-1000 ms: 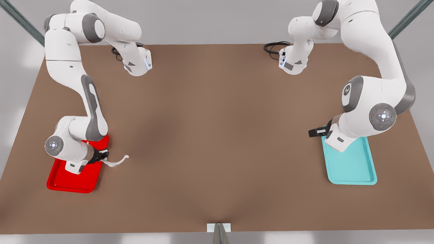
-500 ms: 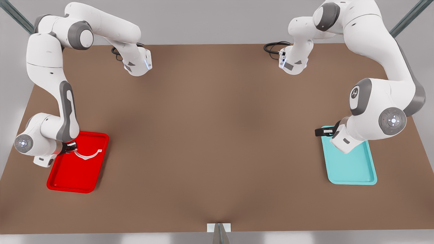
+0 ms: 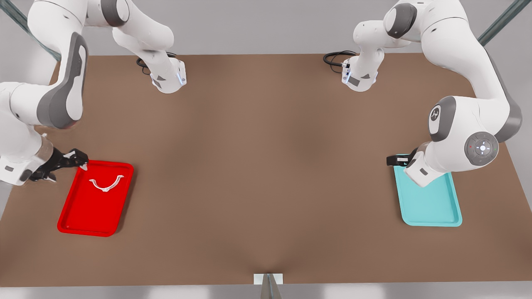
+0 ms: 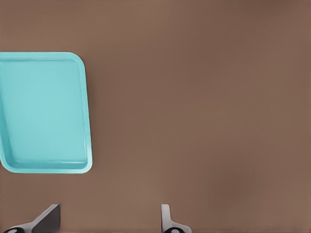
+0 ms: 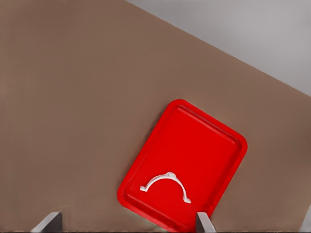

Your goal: Take the drainage pipe clamp from the left arm, pass it to the right arm, and place it in the plate on the right side

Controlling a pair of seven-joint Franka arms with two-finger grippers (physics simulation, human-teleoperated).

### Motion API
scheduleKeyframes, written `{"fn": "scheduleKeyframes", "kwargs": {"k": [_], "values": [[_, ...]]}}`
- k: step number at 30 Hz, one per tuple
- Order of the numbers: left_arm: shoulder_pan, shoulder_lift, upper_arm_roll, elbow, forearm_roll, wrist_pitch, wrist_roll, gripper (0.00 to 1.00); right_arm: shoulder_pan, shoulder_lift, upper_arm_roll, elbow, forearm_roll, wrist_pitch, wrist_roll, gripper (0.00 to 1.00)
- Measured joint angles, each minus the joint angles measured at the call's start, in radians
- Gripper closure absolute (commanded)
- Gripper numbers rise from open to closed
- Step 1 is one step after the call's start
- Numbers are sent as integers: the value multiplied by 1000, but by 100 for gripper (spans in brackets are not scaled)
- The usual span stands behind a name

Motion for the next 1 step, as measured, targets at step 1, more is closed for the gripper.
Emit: {"fn": "scheduleKeyframes", "kwargs": {"k": [1], "values": [[0,0,0,0,0,0,3,0,3,-23,0,-15,9,-33,24,0]]}}
